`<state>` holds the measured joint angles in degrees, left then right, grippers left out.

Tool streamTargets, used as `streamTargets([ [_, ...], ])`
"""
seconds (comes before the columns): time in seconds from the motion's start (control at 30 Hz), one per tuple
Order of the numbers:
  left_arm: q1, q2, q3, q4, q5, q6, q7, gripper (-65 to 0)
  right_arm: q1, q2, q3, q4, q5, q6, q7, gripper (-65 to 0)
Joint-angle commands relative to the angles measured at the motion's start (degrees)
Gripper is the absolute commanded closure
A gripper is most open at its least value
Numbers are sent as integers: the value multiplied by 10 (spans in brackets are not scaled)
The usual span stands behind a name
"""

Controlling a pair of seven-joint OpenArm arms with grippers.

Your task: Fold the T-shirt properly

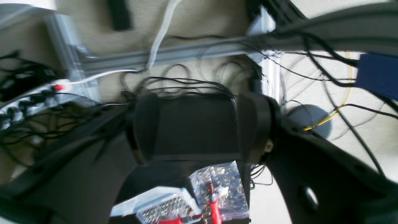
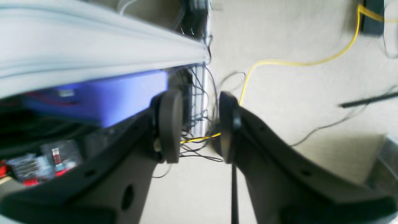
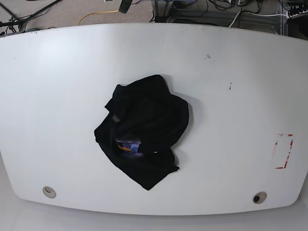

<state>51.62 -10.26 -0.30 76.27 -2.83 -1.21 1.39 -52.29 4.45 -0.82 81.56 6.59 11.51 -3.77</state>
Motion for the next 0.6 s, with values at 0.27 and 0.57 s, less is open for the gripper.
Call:
streamTargets([
  [0.27,114,0,-34,154,0,-4,-6,-368,-93,13,0,144,2,3,2,-189],
  [0.57,193,4,-59,270,0,-4,-6,-368,-162,12,61,261,2,3,2,-189],
])
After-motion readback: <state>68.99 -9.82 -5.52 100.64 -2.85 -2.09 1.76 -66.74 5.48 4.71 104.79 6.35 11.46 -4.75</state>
